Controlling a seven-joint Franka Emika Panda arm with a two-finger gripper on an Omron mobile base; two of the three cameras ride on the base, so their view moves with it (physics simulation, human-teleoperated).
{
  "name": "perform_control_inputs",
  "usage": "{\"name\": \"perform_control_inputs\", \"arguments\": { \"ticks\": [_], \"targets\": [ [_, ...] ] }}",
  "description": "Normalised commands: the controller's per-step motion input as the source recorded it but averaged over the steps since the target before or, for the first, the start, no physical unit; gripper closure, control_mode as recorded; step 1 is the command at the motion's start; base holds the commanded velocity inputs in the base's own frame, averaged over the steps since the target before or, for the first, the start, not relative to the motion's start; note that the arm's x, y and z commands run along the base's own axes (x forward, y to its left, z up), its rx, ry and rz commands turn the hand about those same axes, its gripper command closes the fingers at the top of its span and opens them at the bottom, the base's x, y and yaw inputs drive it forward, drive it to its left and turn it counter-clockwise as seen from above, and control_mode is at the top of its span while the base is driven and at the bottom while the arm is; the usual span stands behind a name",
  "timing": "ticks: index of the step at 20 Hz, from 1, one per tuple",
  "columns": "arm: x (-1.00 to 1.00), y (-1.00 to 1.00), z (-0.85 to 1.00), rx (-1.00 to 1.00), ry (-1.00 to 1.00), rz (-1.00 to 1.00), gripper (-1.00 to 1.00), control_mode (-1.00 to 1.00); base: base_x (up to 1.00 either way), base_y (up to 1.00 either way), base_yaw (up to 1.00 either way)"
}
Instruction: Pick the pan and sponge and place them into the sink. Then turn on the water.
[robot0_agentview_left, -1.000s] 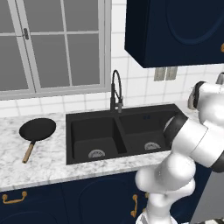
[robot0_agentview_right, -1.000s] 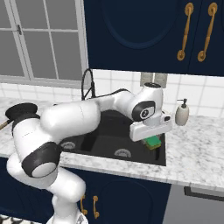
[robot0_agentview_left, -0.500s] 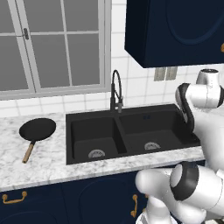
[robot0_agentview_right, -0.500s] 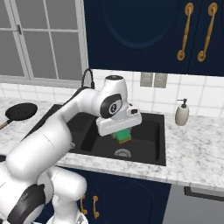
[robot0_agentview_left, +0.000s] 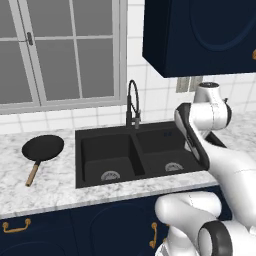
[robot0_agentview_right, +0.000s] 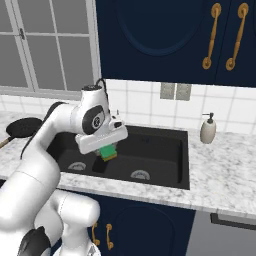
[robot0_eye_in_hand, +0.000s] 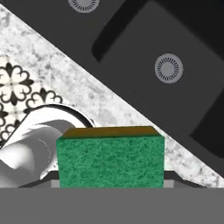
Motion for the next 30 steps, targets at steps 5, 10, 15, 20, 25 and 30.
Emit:
{"name": "perform_control_inputs", "arguments": {
  "ticks": [5,10,15,20,25,30],
  "targets": [
    [0.34,1.0,0.0,0.04,0.04,0.19,1.0,-1.0,0.0,0.0,0.0],
    [0.3,1.0,0.0,0.03,0.0,0.19,1.0,-1.0,0.0,0.0,0.0],
    [0.2,0.99,-0.1,0.0,0.0,0.19,1.0,-1.0,0.0,0.0,0.0],
    [0.76,0.72,-0.33,0.0,0.0,0.01,1.0,-1.0,0.0,0.0,0.0],
    [0.97,0.59,-0.48,0.0,0.0,0.0,1.0,-1.0,0.0,0.0,0.0],
    [0.96,0.25,-0.54,0.0,0.0,0.0,1.0,-1.0,0.0,0.0,0.0]
  ]
}}
